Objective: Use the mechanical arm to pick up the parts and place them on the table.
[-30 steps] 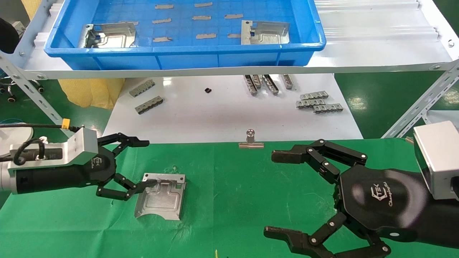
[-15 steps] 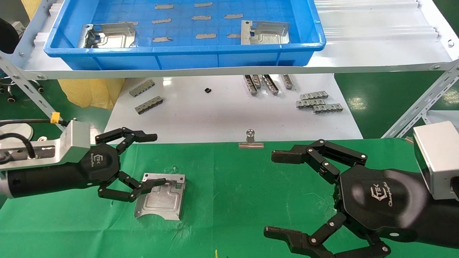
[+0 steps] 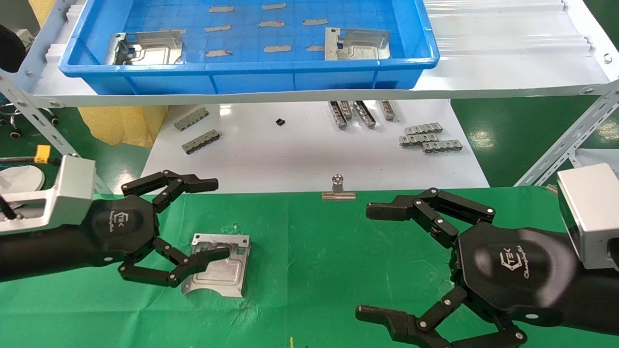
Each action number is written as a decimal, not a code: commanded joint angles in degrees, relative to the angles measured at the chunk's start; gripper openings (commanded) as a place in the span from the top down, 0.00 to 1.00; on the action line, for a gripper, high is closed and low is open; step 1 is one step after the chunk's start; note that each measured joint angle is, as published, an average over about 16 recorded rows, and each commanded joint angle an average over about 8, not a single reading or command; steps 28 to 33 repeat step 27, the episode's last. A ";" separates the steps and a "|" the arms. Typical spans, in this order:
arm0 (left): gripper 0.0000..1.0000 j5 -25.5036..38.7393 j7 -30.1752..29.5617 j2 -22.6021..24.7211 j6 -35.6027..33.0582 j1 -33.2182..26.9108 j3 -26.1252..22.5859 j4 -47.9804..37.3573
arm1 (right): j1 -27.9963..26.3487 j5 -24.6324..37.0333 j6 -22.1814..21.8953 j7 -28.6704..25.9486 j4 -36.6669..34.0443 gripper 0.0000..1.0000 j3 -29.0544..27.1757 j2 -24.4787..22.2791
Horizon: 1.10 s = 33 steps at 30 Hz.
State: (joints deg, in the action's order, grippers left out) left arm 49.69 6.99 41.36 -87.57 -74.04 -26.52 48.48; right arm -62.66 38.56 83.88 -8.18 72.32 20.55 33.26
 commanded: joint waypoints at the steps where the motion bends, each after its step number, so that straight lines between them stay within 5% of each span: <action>1: 0.00 -0.74 -1.68 -0.60 0.18 1.18 0.99 2.37 | 0.00 0.00 0.00 0.00 0.00 0.00 0.00 0.00; 20: 0.00 -7.51 -17.00 -6.07 1.78 11.97 10.08 24.10 | 0.00 -0.01 -0.01 0.01 0.00 0.00 0.01 -0.01; 33: 0.00 -8.58 -18.70 -6.88 1.97 13.57 11.44 27.35 | 0.01 -0.02 -0.02 0.01 -0.02 0.00 0.00 -0.01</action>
